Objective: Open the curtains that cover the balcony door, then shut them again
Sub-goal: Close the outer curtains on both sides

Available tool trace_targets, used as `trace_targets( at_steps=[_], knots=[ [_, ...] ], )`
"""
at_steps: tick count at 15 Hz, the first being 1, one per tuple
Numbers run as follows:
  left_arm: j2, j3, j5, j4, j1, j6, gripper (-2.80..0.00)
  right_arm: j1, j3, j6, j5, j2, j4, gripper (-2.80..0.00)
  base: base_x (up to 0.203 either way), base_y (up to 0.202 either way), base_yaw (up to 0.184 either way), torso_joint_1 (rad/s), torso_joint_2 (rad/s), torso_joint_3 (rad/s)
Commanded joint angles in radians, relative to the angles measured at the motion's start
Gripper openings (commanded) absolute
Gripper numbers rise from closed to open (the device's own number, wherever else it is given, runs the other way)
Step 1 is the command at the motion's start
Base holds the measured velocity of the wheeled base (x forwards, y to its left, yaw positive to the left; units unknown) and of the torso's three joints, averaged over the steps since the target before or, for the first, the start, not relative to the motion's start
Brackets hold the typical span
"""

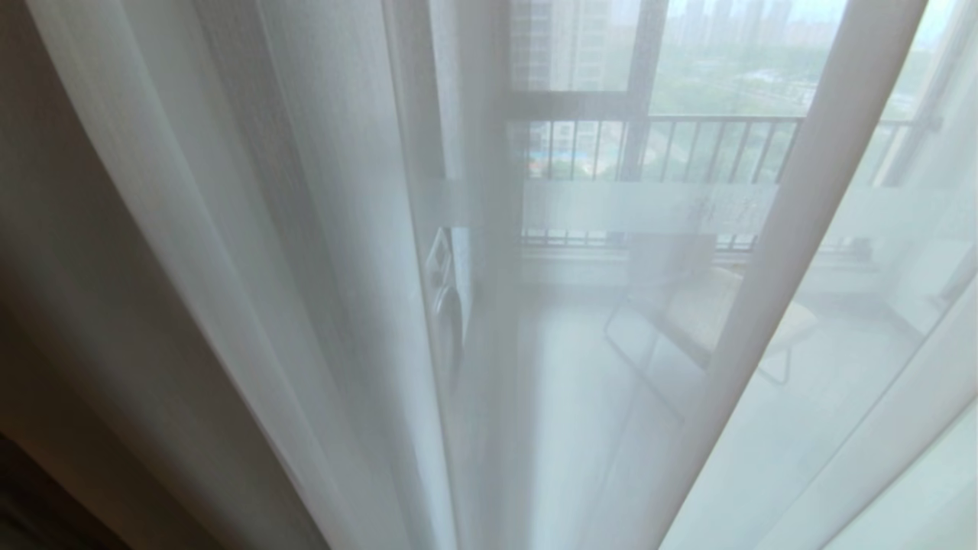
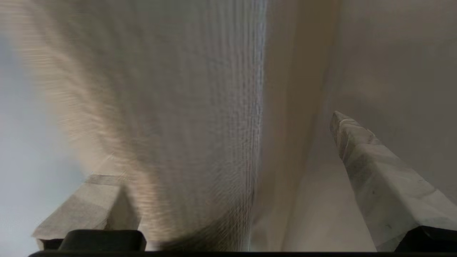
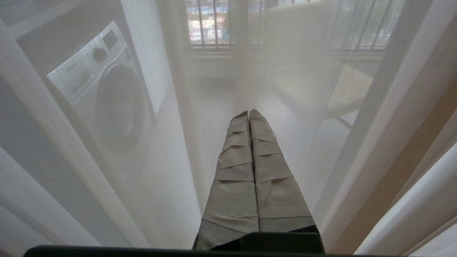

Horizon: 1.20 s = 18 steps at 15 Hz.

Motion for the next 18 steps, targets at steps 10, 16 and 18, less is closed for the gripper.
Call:
trace_targets(
  at_steps=[10,16,18],
  knots=[
    [0.116,-0.086,-0.014,-0.068,-0.017,-0.002,-2.80,0.000,0.000,0.001,0.000,0.001,0.000,-2.80,0.000,0.000,0.000,0.000,0.00,0.000],
    [0.109,-0.082,-0.062,-0.137,-0.018,-0.002,-2.80,0.000,0.000,0.000,0.000,0.001,0.000,-2.80,0.000,0.000,0.000,0.000,0.00,0.000],
    [0.081,-0.081,-0.100,-0.134,-0.017,-0.003,-2.80,-0.001,0.000,0.001,0.000,0.001,0.000,-2.80,0.000,0.000,0.000,0.000,0.00,0.000]
  ],
)
